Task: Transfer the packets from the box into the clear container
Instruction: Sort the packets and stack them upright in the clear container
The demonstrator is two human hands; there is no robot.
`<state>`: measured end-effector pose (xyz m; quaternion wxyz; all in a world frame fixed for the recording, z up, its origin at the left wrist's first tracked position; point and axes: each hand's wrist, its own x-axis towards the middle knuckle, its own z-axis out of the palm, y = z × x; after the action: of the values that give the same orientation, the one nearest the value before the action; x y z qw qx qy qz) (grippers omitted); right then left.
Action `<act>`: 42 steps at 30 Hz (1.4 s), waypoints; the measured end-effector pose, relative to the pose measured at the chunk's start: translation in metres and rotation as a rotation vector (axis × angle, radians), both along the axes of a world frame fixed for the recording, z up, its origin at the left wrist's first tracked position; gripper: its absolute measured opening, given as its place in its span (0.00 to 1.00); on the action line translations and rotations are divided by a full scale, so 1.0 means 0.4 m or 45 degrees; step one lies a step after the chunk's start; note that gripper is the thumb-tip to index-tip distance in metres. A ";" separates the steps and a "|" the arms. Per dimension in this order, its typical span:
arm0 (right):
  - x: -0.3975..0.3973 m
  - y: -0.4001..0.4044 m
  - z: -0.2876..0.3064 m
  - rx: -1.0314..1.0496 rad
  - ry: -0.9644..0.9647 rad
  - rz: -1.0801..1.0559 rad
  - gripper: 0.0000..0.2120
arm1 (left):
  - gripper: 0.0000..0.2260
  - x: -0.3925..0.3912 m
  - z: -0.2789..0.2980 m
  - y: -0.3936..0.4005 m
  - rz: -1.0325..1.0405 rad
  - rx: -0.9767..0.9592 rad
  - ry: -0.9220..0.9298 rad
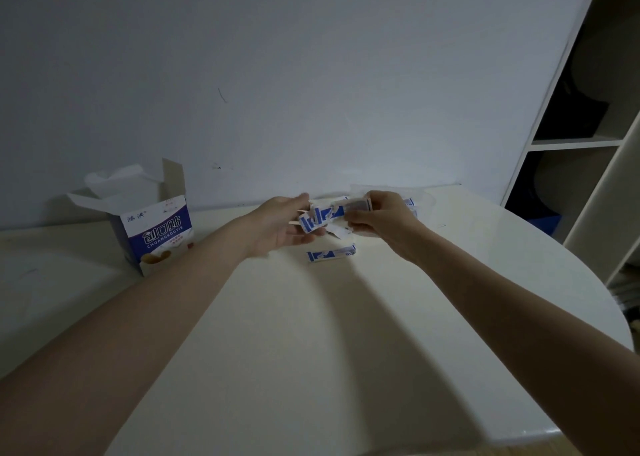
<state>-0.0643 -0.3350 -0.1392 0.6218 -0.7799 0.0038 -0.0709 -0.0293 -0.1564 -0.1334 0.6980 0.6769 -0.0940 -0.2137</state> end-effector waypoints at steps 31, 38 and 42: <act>0.009 0.058 -0.076 -1.863 -0.006 0.256 0.21 | 0.10 -0.008 -0.067 -0.070 -0.156 1.410 -0.884; 0.002 0.052 -0.044 -2.027 -0.267 0.173 0.20 | 0.11 -0.008 -0.055 -0.061 -0.006 1.518 -1.266; -0.009 0.046 -0.044 -1.871 -0.067 0.338 0.17 | 0.10 -0.003 -0.075 -0.050 -0.119 1.590 -1.175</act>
<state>-0.0679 -0.3167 -0.1570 -0.0564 -0.9865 -0.1535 0.0019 -0.0304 -0.1764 -0.1635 0.0679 0.9605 -0.2656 0.0471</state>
